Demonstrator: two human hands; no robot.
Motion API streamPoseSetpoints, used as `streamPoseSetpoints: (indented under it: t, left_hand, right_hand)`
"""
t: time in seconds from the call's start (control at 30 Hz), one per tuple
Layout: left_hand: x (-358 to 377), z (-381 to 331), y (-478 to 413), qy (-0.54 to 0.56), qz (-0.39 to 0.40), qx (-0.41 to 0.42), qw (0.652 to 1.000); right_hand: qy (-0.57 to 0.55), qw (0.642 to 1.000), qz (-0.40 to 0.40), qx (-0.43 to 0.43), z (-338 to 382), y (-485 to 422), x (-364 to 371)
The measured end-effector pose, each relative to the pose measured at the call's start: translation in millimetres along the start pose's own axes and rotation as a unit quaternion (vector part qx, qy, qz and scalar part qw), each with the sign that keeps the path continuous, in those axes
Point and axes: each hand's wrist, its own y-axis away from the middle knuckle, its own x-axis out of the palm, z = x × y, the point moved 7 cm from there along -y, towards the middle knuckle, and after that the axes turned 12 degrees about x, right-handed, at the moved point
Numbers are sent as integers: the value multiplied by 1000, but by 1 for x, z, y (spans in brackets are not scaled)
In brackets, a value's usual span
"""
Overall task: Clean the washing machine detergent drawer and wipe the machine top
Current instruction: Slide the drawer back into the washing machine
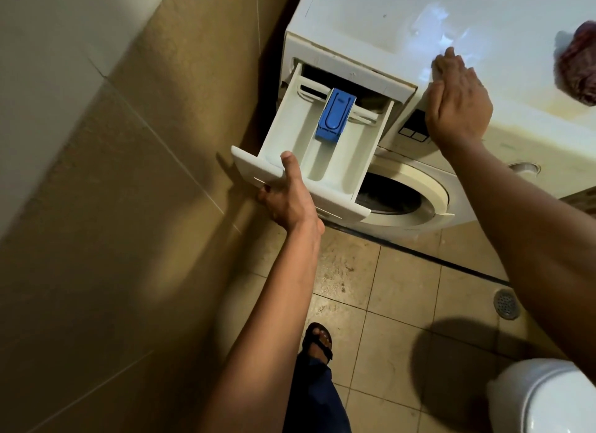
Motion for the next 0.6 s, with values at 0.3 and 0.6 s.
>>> streamPoseSetpoints:
  t: [0.3, 0.6]
  left_hand:
    - [3, 2, 5, 9, 1, -2, 1000]
    - [7, 1, 10, 14, 6, -2, 1000]
  right_hand:
    - [-1, 1000, -6, 2, 2, 1, 0]
    - [-17, 999, -28, -7, 4, 2, -5]
